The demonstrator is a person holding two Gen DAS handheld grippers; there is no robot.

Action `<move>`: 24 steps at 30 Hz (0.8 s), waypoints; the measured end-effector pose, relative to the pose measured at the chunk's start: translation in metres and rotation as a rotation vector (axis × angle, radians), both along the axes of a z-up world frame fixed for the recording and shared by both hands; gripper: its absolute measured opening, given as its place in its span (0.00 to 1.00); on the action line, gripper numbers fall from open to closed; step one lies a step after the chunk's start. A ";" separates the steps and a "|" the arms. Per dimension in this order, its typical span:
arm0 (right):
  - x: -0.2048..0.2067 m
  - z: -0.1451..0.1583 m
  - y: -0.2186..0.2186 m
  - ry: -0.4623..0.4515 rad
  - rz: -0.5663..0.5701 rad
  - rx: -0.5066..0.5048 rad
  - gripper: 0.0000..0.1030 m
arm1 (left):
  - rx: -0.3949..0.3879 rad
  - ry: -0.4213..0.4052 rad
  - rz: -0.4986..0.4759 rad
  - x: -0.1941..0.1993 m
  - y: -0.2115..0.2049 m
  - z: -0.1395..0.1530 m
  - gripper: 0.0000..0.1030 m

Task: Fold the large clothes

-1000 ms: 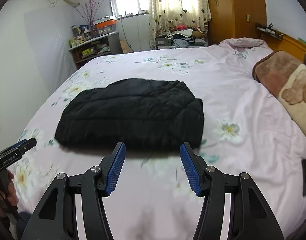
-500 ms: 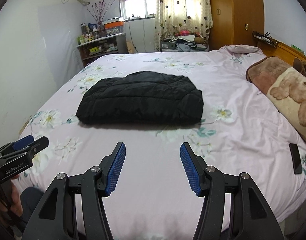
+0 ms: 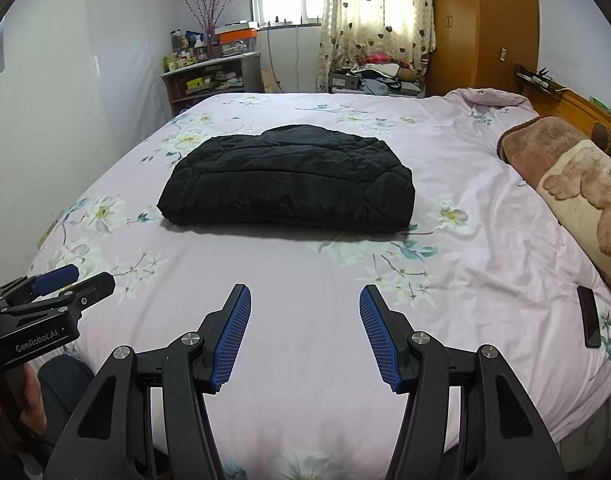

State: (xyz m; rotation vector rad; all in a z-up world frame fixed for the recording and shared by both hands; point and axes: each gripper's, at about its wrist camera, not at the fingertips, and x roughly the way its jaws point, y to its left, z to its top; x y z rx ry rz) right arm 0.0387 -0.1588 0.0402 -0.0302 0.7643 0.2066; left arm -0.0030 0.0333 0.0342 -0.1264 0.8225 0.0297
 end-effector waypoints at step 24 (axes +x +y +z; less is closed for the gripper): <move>0.000 0.001 0.000 0.011 0.008 -0.002 0.56 | 0.009 0.017 -0.003 -0.002 -0.003 -0.003 0.72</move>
